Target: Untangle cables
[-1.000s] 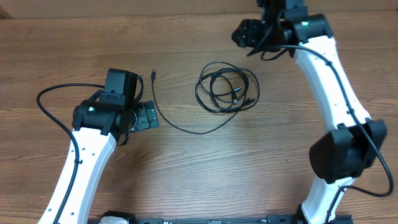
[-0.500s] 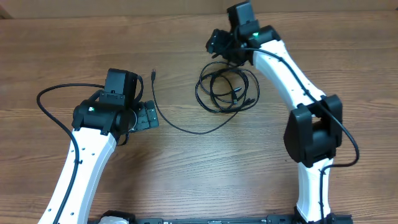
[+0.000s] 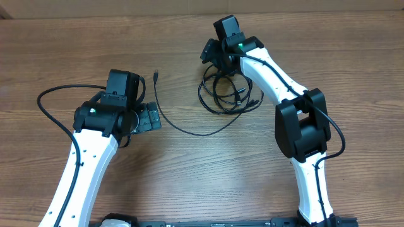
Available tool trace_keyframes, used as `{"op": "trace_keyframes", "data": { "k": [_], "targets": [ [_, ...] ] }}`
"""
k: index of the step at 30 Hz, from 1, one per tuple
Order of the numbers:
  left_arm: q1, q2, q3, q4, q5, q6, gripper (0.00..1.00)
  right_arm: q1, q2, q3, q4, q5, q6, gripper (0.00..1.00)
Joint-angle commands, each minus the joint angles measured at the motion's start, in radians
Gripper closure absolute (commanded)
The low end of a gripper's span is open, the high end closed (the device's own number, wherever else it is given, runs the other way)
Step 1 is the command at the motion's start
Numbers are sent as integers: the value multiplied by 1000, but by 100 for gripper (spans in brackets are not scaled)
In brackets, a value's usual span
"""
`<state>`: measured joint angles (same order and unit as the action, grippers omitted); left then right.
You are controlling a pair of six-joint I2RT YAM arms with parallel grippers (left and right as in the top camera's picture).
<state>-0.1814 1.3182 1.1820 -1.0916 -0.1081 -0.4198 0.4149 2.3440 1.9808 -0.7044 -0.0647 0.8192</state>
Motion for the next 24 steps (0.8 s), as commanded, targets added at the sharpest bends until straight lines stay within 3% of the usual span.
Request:
{"op": "trace_keyframes", "data": {
  "k": [1, 7, 11, 13, 15, 17, 20, 24],
  "targets": [
    [3, -11, -2, 0, 5, -7, 0, 5, 40, 14, 8, 28, 100, 23],
    [3, -11, -2, 0, 10, -8, 0, 7, 79, 0, 83, 19, 123, 25],
    [3, -11, -2, 0, 17, -8, 0, 7, 82, 1, 90, 16, 124, 33],
    [3, -11, -2, 1, 21, -8, 0, 7, 82, 0, 90, 2, 123, 45],
    [3, -11, -2, 1, 23, -8, 1, 7, 82, 1, 90, -31, 118, 74],
    [3, -11, -2, 1, 23, -8, 0, 7, 82, 2, 90, -62, 86, 88],
    [3, -11, -2, 0, 23, -7, 0, 1, 71, 12, 78, -114, -12, 95],
    [3, -11, -2, 0, 23, -7, 1, -15, 13, 29, 9, -114, -129, 96]
  ]
}}
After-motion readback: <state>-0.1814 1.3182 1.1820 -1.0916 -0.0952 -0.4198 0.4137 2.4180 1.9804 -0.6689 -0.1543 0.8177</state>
